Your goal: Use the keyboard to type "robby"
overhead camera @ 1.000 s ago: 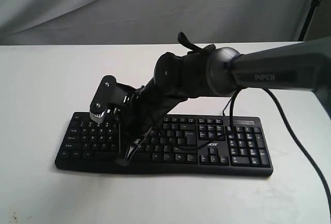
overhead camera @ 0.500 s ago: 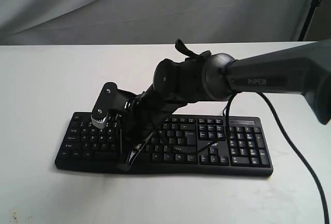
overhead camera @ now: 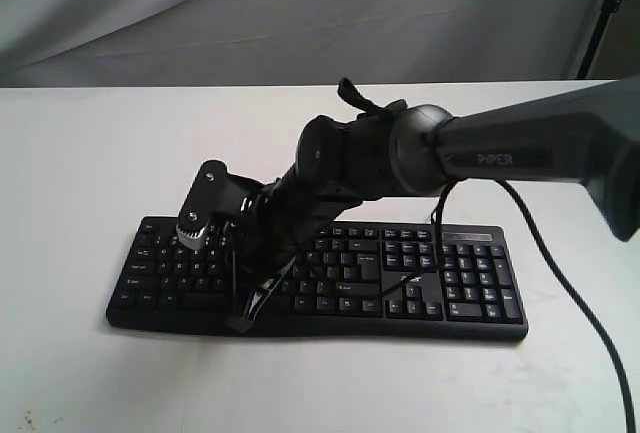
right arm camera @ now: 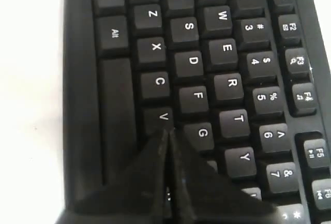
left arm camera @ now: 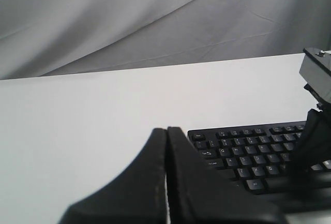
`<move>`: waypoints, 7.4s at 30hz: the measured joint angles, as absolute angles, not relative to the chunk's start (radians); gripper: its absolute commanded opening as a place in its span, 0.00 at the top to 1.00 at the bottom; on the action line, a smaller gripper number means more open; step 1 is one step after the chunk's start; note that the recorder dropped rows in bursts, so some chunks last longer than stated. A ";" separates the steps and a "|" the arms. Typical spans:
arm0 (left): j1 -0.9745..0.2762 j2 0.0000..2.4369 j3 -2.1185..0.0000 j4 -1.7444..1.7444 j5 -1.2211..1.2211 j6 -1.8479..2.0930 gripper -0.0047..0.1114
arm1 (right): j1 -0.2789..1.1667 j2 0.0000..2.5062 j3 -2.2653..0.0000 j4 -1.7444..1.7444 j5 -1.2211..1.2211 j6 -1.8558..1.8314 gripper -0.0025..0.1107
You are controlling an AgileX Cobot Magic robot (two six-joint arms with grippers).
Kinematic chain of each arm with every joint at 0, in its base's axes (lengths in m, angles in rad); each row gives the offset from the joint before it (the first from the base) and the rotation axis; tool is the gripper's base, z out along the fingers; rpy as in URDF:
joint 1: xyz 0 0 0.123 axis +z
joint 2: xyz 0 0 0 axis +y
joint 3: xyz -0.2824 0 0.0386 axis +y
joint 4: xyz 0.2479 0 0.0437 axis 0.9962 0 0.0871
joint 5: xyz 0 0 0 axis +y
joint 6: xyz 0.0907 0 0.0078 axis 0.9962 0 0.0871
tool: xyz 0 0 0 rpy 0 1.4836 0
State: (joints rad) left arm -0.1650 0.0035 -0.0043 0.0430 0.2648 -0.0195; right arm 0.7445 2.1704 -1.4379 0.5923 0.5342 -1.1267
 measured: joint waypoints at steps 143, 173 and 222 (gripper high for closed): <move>-0.165 0.003 -0.004 0.043 0.265 -0.020 0.96 | 0.924 0.894 -0.677 0.634 -0.155 -1.017 0.98; -0.165 0.003 -0.004 0.043 0.265 -0.020 0.96 | 0.606 0.634 -0.498 0.894 -0.140 -0.845 0.98; -0.165 0.003 -0.004 0.043 0.265 -0.020 0.96 | 0.065 0.251 -0.072 0.616 0.098 -0.098 0.98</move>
State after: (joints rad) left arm -0.1650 0.0035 -0.0043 0.0430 0.2648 -0.0195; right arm 0.0652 0.2509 -0.0717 0.6158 0.0977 -0.0983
